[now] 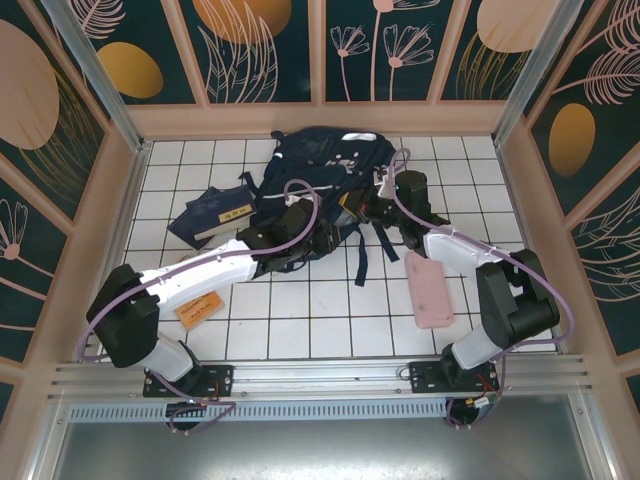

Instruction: Pack the student bag

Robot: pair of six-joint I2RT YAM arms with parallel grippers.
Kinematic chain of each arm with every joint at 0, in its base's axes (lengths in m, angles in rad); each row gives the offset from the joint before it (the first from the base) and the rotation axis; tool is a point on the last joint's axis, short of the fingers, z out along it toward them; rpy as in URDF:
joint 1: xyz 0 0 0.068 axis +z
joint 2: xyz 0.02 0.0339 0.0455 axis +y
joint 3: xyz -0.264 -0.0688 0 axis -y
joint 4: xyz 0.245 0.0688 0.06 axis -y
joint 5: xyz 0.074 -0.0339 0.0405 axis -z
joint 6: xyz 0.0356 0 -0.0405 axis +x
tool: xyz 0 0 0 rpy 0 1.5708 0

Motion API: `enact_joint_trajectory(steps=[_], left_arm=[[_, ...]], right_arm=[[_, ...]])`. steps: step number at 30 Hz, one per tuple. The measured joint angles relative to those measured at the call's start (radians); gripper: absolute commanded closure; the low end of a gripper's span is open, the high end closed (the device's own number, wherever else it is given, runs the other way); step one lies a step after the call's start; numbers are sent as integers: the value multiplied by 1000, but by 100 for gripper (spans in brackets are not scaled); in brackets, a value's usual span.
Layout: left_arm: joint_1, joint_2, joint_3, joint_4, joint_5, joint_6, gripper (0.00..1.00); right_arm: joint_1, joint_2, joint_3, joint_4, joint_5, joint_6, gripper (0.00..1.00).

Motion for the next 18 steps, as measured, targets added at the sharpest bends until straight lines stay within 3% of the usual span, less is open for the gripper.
enact_joint_trajectory(steps=[10,18], left_arm=[[0,84,-1,40,-40,-73,78],[0,84,-63,134,-62,-98,74]], right_arm=[[5,0,0,0,0,5,93],[18,0,0,0,0,24,93]])
